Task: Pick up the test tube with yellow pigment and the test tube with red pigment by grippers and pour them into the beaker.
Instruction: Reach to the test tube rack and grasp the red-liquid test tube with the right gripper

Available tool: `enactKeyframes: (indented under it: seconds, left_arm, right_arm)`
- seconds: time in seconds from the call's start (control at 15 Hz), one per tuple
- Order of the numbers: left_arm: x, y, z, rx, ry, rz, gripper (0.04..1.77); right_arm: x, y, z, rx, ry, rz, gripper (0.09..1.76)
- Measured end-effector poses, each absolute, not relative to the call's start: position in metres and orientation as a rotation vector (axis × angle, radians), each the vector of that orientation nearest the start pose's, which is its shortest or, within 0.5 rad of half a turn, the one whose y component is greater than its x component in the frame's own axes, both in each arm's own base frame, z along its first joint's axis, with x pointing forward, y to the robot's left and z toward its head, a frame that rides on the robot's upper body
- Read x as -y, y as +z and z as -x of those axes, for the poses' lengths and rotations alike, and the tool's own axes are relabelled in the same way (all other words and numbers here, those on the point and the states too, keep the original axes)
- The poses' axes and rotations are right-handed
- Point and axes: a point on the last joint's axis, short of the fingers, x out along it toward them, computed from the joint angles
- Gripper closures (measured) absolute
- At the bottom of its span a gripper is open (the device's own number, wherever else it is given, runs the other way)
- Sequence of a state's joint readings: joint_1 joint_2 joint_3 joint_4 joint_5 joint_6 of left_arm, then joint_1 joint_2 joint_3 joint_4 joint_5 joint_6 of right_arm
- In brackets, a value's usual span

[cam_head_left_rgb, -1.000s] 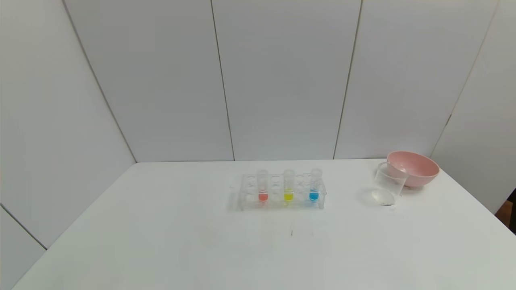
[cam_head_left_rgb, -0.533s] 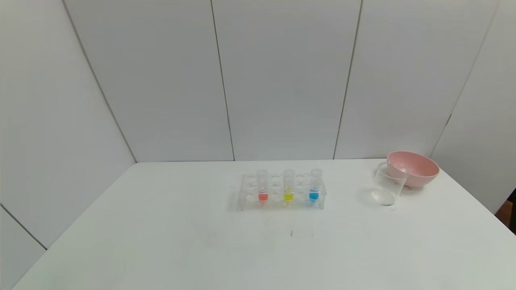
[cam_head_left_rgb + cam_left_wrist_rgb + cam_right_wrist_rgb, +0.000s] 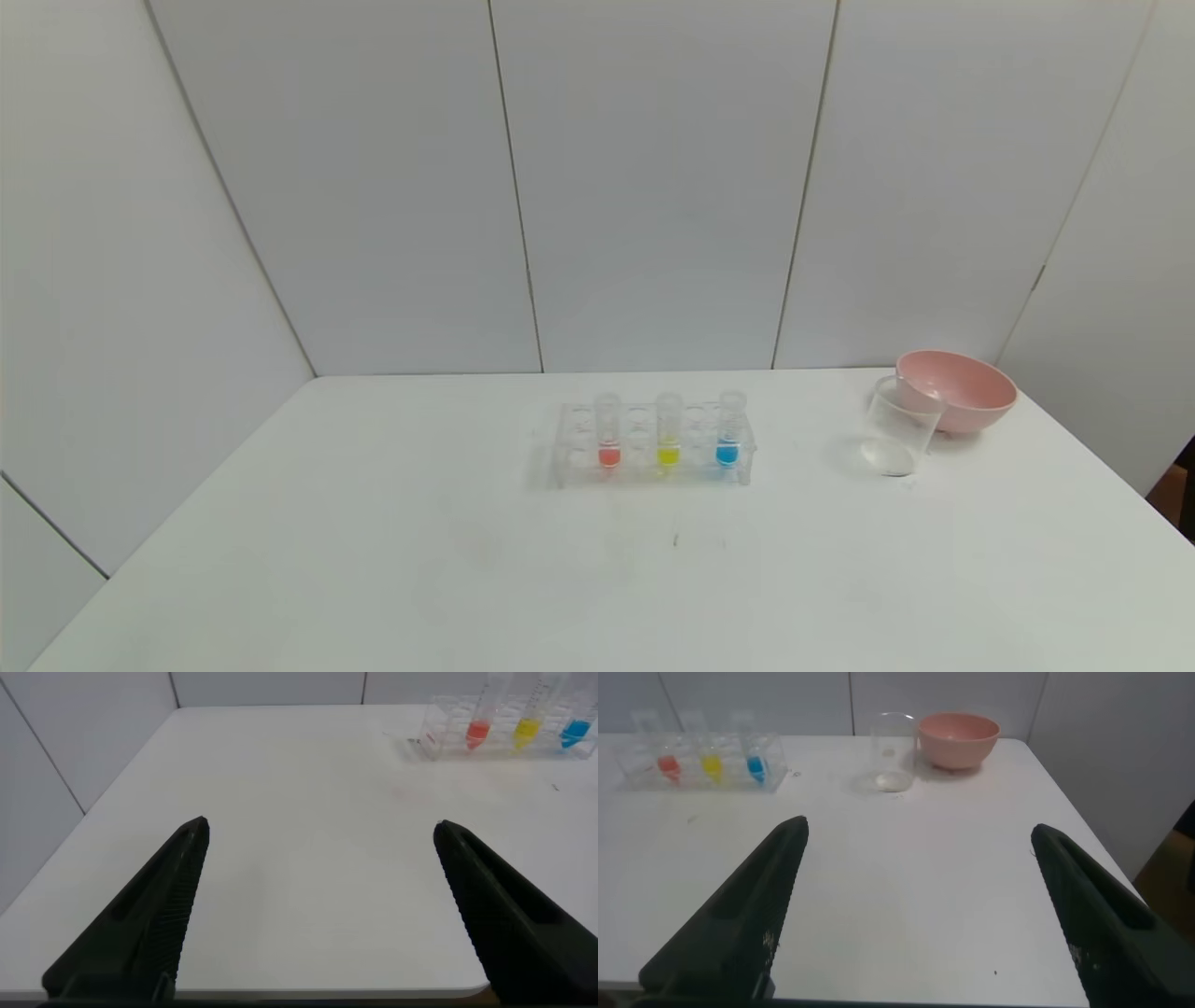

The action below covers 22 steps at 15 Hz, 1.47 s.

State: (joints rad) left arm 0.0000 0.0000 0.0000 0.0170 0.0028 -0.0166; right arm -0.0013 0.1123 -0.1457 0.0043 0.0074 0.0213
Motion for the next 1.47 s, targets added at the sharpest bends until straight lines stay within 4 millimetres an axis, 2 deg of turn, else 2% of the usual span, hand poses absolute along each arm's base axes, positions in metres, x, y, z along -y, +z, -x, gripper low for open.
enactKeyframes:
  seconds: [0.27, 0.4, 0.53, 0.73, 0.93, 1.47]
  left_arm:
    - [0.000, 0.074, 0.023, -0.017, 0.003, 0.017, 0.09]
    - [0.000, 0.074, 0.023, -0.017, 0.003, 0.017, 0.09]
    - [0.000, 0.074, 0.023, -0.017, 0.003, 0.017, 0.09]
    - [0.000, 0.074, 0.023, -0.017, 0.003, 0.017, 0.09]
    - [0.000, 0.074, 0.023, -0.017, 0.002, 0.017, 0.09]
    - [0.000, 0.074, 0.023, -0.017, 0.003, 0.017, 0.09]
  right_arm:
    - [-0.001, 0.173, 0.003, 0.018, 0.052, -0.049, 0.14]
    - [-0.001, 0.197, -0.021, 0.029, 0.064, -0.039, 0.14]
    - [-0.002, 0.211, -0.048, 0.024, 0.072, -0.023, 0.14]
    - [-0.007, 0.213, -0.086, -0.059, 0.106, -0.023, 0.14]
    - [-0.025, 0.209, -0.108, -0.124, 0.130, -0.053, 0.14]
    - [-0.104, 0.187, -0.143, -0.266, 0.297, -0.065, 0.14]
